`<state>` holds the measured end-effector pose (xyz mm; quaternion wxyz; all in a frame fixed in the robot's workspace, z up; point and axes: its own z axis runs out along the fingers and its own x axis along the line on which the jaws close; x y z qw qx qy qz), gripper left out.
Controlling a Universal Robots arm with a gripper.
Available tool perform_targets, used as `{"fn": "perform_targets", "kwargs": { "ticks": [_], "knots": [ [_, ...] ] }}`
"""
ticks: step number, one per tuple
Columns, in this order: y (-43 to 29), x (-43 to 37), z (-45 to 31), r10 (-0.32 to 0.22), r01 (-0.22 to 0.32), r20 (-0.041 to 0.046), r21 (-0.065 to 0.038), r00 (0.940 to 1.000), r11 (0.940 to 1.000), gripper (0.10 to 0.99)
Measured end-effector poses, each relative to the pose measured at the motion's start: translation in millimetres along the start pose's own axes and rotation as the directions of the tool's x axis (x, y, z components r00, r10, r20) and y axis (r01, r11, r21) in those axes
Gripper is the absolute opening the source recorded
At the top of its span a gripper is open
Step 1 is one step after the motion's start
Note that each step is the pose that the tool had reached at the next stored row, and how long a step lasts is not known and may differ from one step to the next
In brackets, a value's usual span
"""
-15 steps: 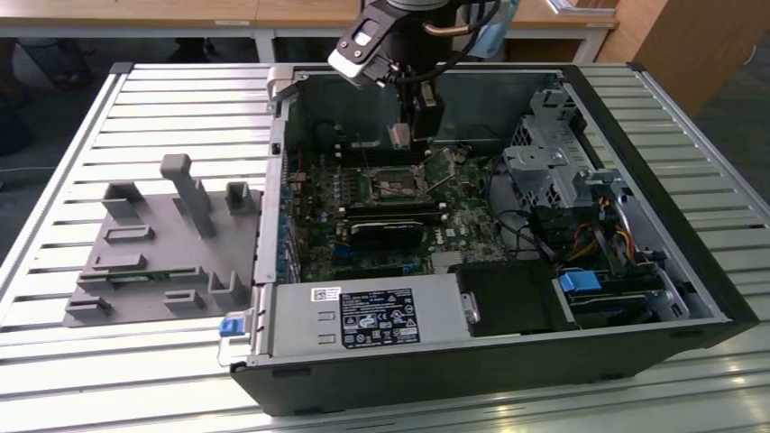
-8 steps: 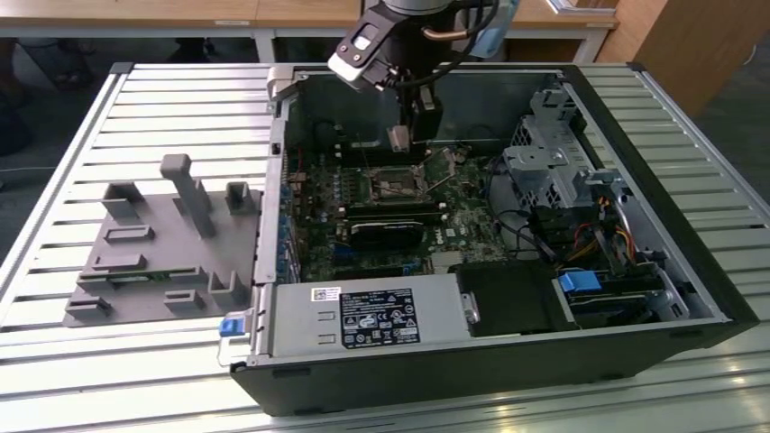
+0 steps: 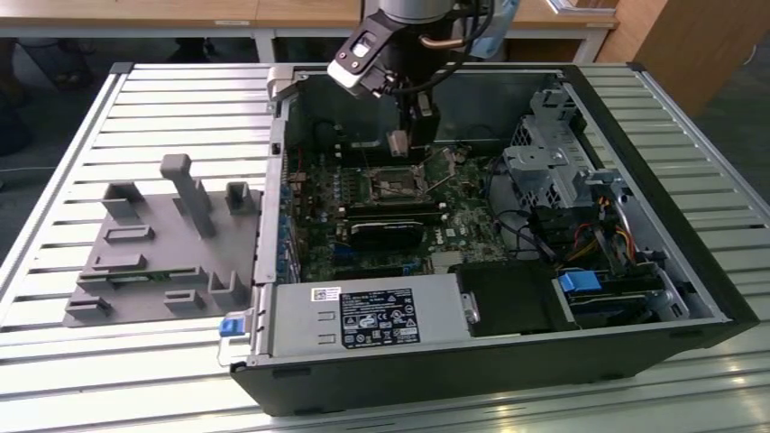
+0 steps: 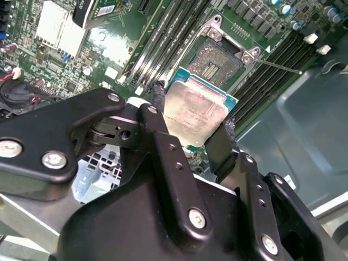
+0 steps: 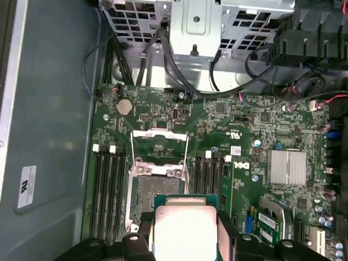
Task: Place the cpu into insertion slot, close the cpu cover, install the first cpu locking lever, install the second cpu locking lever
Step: 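Place the cpu into insertion slot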
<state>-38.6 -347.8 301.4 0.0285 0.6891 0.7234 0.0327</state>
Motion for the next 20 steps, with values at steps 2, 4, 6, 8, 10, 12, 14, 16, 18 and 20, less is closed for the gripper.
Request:
{"fn": "perform_targets", "kwargs": {
  "ticks": [2,4,6,8,10,12,14,16,18,20],
  "knots": [
    [-0.2,2.5,3.6,0.002,-0.002,0.0020,0.000,1.0000,1.0000,0.541],
    [-0.5,4.3,7.0,0.006,-0.006,0.0023,0.000,1.0000,1.0000,0.541],
    [-0.7,5.0,9.6,0.009,-0.009,0.0025,0.000,1.0000,1.0000,0.541],
    [-1.2,5.2,12.1,0.019,-0.019,0.0034,0.000,0.9998,0.9998,0.541],
    [-1.8,5.4,14.3,0.036,-0.036,0.0048,0.000,0.9993,0.9994,0.541],
    [-2.4,5.9,17.8,0.040,-0.040,0.0053,0.000,0.9992,0.9992,0.541],
    [-3.3,6.4,21.3,0.040,-0.040,0.0054,0.000,0.9992,0.9992,0.541],
    [-4.5,6.6,24.8,0.040,-0.040,0.0054,0.000,0.9992,0.9992,0.541],
    [-5.2,6.6,28.2,0.040,-0.040,0.0056,0.000,0.9992,0.9992,0.541],
    [-5.7,6.6,31.0,0.040,-0.040,0.0058,0.000,0.9992,0.9992,0.541]
  ]
}}
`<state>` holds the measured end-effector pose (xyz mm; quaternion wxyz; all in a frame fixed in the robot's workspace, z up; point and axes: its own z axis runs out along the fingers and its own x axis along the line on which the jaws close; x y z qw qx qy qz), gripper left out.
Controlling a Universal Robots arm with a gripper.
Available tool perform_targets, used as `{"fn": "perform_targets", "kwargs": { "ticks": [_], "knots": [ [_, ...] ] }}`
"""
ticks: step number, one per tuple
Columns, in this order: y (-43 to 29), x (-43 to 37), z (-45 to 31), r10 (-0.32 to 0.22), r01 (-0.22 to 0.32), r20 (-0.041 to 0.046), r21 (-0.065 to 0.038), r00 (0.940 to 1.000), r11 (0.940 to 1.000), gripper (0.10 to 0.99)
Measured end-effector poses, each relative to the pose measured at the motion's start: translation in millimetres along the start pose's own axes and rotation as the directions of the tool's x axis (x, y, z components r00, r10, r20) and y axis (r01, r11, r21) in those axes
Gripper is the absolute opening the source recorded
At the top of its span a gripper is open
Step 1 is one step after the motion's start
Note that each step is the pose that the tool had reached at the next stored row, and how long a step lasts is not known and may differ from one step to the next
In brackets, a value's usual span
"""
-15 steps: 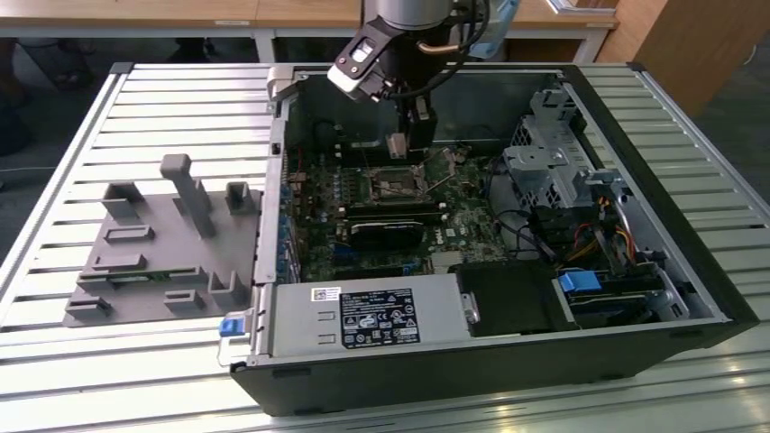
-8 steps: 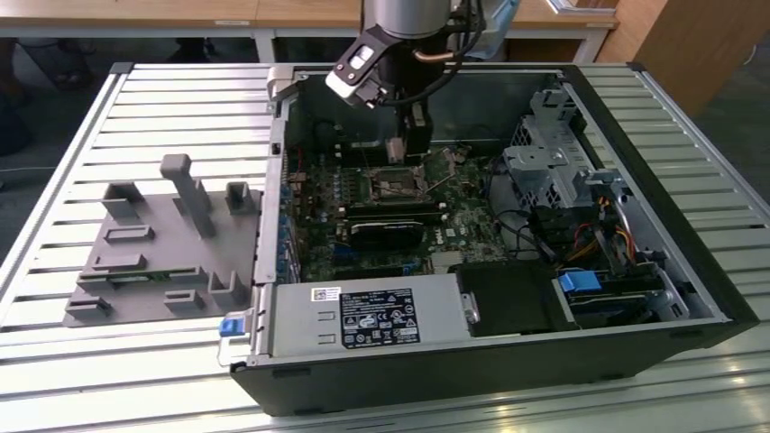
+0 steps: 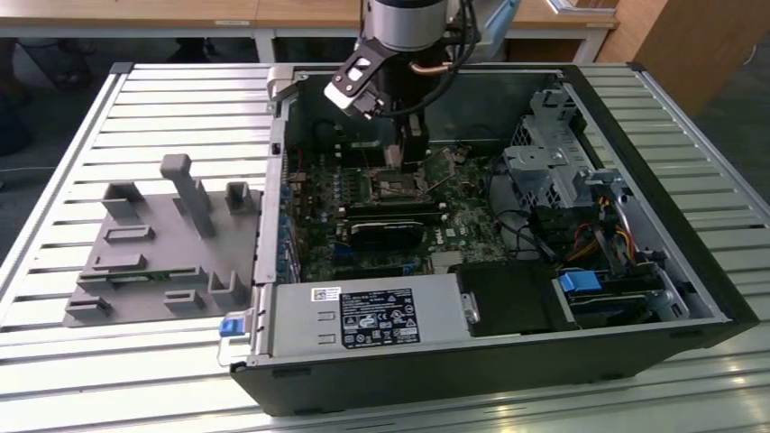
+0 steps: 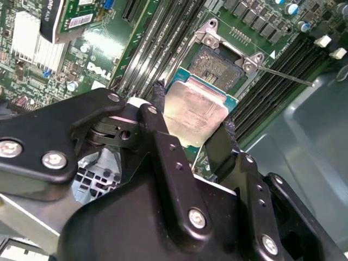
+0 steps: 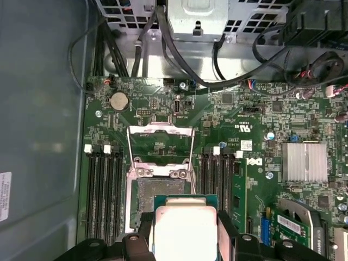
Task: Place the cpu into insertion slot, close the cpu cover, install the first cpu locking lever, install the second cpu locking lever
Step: 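Place the cpu into insertion slot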
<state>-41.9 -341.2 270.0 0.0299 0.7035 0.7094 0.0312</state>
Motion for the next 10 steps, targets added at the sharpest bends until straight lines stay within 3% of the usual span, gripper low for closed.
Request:
{"fn": "perform_targets", "kwargs": {
  "ticks": [10],
  "knots": [
    [-1.4,1.1,11.8,-0.002,0.002,0.0002,0.000,1.0000,1.0000,0.541]
  ]
}}
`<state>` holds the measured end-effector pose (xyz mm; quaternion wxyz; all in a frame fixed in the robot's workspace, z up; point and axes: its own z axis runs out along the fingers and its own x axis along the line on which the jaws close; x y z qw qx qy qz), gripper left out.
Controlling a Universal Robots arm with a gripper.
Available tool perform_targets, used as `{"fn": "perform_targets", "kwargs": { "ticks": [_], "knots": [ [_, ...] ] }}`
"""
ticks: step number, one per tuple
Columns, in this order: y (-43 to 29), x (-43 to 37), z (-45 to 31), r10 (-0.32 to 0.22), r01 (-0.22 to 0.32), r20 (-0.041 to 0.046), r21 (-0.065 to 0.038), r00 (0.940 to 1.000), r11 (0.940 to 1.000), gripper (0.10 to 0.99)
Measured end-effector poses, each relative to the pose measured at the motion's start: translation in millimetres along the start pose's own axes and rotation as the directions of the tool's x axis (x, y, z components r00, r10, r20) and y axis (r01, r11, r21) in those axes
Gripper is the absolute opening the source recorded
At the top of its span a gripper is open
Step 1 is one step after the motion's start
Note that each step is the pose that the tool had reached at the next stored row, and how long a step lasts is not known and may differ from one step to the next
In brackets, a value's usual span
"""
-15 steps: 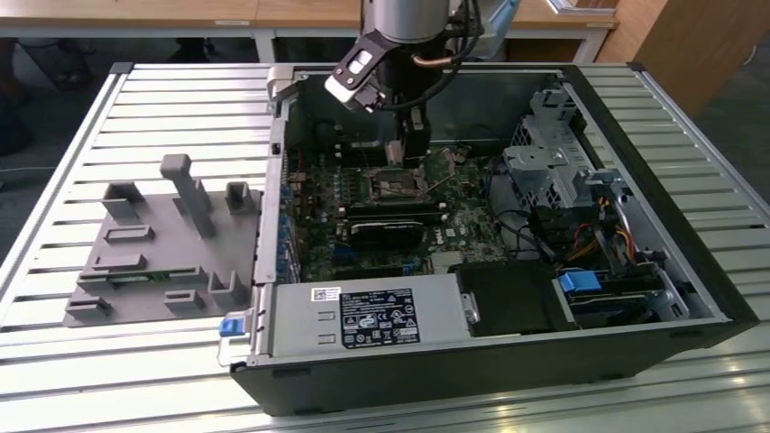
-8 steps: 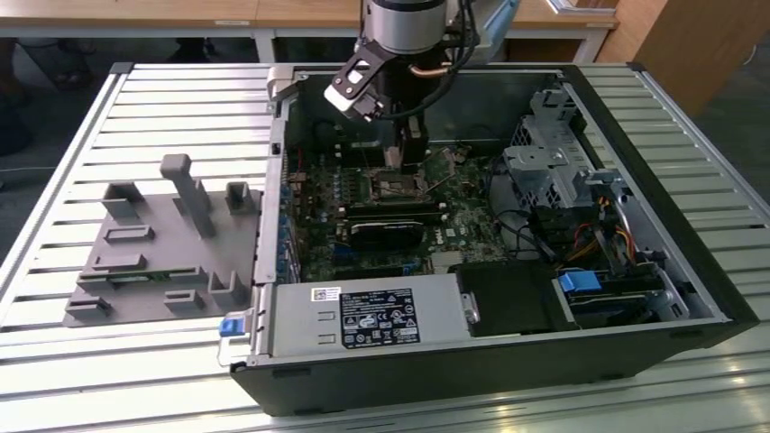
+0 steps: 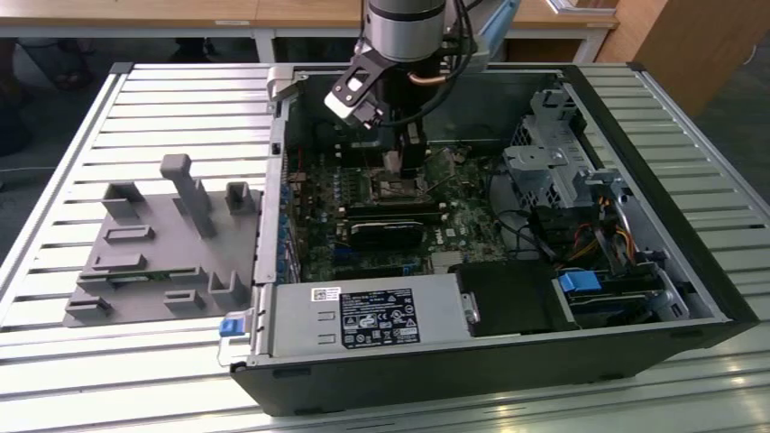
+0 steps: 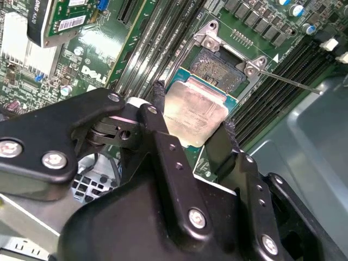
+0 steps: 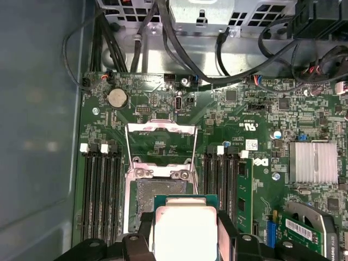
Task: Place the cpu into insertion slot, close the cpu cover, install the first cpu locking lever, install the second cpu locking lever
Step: 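Place the cpu into insertion slot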
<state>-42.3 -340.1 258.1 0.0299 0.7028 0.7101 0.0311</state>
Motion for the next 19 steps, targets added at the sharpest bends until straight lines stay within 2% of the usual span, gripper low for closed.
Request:
{"fn": "perform_targets", "kwargs": {
  "ticks": [5,19],
  "knots": [
    [-0.4,0.0,3.9,0.000,0.000,-0.0001,0.000,1.0000,1.0000,0.541],
    [-3.7,2.6,23.4,0.000,0.000,0.0001,0.000,1.0000,1.0000,0.541]
  ]
}}
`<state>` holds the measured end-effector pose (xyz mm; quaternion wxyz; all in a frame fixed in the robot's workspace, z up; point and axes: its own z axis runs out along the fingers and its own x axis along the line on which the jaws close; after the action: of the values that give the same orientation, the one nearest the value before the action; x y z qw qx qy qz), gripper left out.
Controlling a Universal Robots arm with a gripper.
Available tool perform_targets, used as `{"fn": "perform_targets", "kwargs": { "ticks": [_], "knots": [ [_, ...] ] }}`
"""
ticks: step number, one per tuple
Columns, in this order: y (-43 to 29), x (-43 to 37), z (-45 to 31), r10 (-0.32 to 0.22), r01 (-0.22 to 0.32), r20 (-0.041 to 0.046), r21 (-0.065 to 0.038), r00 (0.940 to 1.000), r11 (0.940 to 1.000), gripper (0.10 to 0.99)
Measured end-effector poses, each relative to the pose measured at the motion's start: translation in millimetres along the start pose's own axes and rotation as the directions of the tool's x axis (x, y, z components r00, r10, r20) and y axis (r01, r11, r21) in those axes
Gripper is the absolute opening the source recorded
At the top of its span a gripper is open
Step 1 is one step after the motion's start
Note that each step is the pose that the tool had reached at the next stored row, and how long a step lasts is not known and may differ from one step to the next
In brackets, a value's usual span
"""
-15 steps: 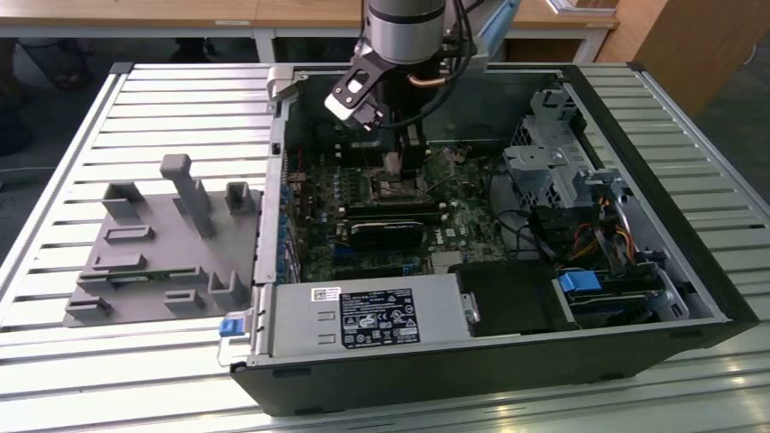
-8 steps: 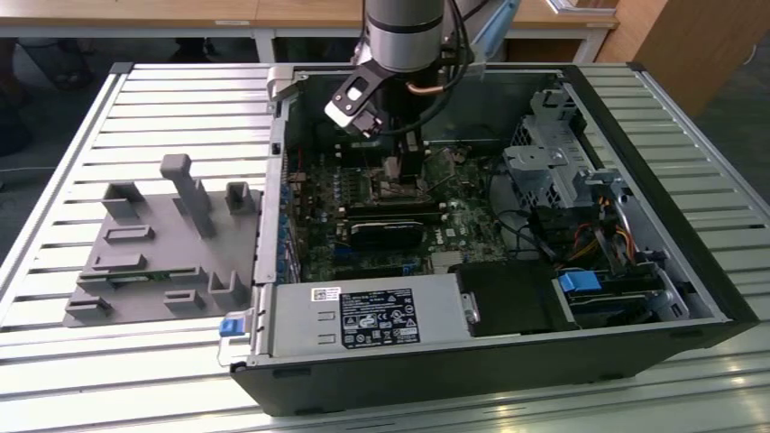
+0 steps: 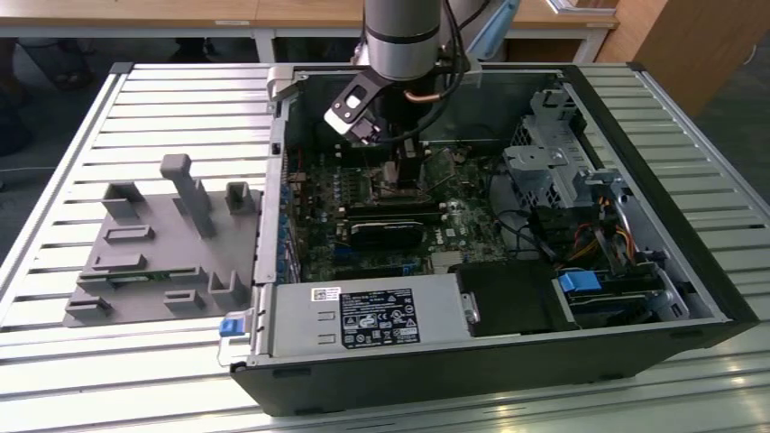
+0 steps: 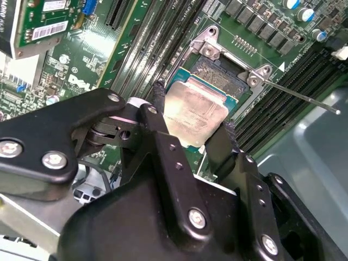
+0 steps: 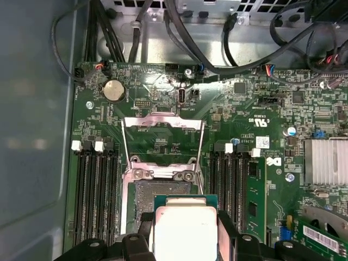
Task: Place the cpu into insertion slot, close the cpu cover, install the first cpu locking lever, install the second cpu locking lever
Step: 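Place the cpu into insertion slot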
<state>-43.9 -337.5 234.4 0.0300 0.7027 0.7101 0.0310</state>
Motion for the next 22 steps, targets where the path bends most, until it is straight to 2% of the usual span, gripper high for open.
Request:
{"fn": "perform_targets", "kwargs": {
  "ticks": [14,22],
  "knots": [
    [-1.4,6.9,16.1,0.002,-0.002,0.0016,0.007,1.0000,1.0000,0.541],
    [-1.8,10.2,21.7,0.014,-0.014,0.0027,0.007,0.9999,0.9999,0.541]
  ]
}}
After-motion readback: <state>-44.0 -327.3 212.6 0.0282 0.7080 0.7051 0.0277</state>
